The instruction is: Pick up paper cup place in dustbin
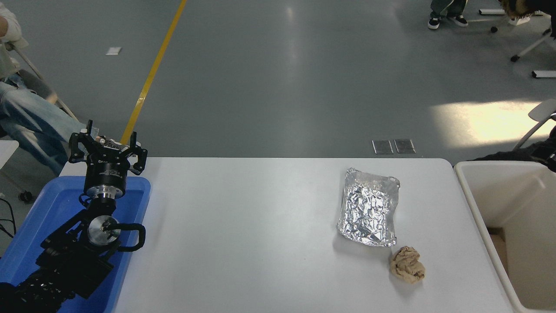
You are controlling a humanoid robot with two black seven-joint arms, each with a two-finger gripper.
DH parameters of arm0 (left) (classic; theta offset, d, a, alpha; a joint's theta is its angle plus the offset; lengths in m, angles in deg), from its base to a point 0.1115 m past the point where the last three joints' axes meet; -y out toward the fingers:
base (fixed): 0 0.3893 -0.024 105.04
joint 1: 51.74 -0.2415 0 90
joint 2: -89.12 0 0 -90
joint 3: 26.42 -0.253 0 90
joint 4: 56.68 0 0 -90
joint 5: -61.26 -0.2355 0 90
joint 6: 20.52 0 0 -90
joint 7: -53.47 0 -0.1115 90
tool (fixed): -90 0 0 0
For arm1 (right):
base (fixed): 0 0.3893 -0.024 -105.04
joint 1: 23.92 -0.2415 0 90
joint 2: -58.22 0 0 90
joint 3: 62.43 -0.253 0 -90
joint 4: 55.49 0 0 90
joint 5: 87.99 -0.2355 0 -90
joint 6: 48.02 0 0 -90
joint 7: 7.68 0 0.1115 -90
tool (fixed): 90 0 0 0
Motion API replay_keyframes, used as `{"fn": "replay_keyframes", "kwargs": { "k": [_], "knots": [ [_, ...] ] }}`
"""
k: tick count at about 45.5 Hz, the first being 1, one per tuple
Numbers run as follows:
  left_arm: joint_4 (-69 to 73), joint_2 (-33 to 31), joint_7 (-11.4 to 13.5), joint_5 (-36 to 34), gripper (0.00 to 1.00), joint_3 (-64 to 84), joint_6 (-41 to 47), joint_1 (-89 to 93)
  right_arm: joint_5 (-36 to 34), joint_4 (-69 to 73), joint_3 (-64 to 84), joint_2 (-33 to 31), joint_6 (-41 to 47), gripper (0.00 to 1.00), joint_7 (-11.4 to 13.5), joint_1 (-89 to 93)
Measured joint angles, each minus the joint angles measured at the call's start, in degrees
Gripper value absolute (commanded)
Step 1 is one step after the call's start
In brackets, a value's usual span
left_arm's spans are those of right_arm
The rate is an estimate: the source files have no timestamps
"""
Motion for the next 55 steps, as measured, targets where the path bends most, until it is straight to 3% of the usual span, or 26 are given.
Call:
{"fn": "replay_keyframes", "kwargs": {
  "k": [11,32,55],
  "knots": [
    [-0.01,-0.01,-0.09,0.0,0.99,-0.04,0.0,-0.01,1.94,18.02,10.11,5.04,8.81,1.0,0.11,-19.84],
    [0.01,0.0,0.01,0.07,0.99,0.02,0.0,-0.08,-9.86,33.73,17.66,16.12,30.96,1.0,-0.06,-41.57],
    [0.04,-0.07,0.01,0.08,0.99,0.03,0.05,-0.09,-18.46,38.13,18.77,22.72,35.73,1.0,-0.17,-51.72]
  ]
}}
